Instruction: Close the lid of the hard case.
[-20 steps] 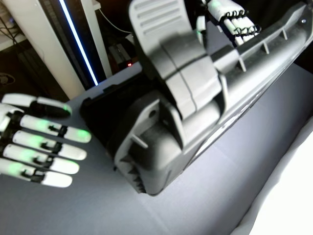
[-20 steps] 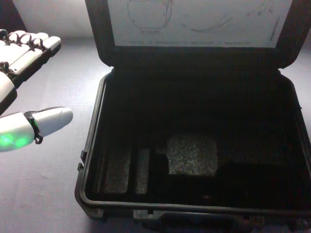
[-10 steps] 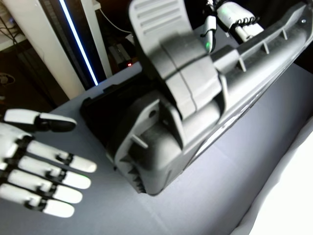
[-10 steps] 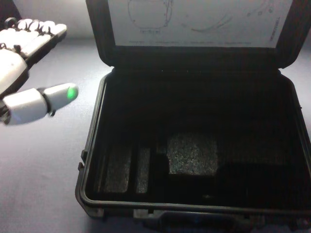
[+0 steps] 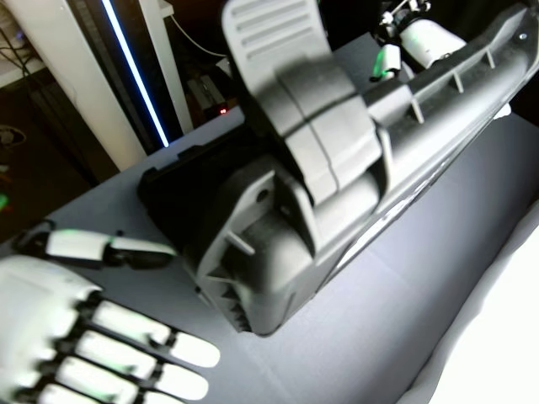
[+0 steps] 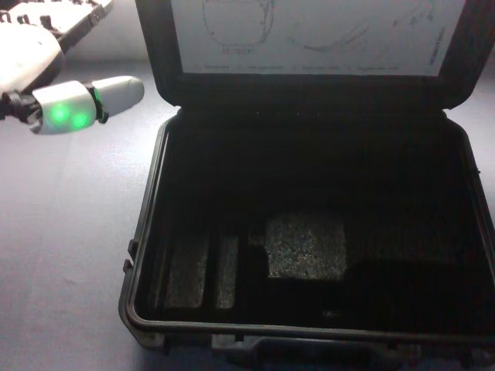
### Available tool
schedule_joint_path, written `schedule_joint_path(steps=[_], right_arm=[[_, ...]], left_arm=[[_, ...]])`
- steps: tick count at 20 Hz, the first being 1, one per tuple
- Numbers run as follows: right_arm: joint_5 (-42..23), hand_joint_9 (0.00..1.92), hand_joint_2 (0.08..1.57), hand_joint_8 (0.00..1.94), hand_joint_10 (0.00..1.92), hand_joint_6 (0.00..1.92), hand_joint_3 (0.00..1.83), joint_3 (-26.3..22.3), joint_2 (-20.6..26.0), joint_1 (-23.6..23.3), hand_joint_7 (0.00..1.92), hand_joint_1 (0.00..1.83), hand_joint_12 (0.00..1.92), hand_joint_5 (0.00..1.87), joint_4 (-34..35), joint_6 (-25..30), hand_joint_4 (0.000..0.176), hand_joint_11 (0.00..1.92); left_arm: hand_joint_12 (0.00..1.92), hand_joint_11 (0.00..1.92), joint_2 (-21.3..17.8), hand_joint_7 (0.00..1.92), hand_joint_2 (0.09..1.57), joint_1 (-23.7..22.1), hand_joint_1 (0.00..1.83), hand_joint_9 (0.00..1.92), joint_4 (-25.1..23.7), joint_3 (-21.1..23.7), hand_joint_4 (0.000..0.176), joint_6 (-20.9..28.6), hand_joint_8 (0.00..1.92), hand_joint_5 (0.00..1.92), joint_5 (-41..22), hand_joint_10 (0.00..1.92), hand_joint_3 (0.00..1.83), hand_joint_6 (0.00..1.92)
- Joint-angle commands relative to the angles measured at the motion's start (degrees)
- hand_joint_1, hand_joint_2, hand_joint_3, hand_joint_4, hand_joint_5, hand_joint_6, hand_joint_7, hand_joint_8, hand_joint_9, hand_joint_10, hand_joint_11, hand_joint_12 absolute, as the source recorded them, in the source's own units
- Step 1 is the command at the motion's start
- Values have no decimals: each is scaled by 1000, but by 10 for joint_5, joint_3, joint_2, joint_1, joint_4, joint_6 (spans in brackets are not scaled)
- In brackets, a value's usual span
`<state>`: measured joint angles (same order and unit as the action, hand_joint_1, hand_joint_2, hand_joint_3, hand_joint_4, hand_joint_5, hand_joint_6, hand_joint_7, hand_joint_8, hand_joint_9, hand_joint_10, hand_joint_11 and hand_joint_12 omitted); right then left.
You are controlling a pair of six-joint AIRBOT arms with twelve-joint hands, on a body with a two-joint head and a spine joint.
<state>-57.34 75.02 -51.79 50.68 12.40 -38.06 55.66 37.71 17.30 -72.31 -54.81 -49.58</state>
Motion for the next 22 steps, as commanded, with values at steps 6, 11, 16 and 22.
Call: schedule_joint_path(steps=[6, 11, 16, 22], right_arm=[[-9, 96, 1265, 3, 16, 5, 6, 34, -14, -70, 86, 4, 95, 92, -20, 1, 0, 125], [27, 56, 1279, 1, 2, 1, 9, 50, -27, -126, 80, 0, 56, 86, -51, -13, 0, 43], [37, 78, 1264, 5, 8, 3, 1, 48, -28, -154, 75, 26, 85, 85, -73, -28, 0, 98], [-22, 97, 1217, 4, 6, 8, 0, -2, -11, -152, 96, 79, 104, 110, -98, -28, 0, 130]], left_arm=[[49, 19, 21, 47, 1169, -74, 0, 25, -46, -33, 0, -5, 4, 46, 7, 0, 0, 6], [52, 17, 34, 37, 1159, -116, 0, 10, -72, -50, 25, -13, 3, 49, 46, 3, 0, 5], [68, 41, 36, 74, 1152, -130, 0, 46, -88, -50, 0, -14, 12, 85, 48, 14, 0, 13], [74, 37, -7, 76, 1156, -82, 0, 57, -87, 5, 0, -13, 7, 76, -15, 11, 0, 3]])
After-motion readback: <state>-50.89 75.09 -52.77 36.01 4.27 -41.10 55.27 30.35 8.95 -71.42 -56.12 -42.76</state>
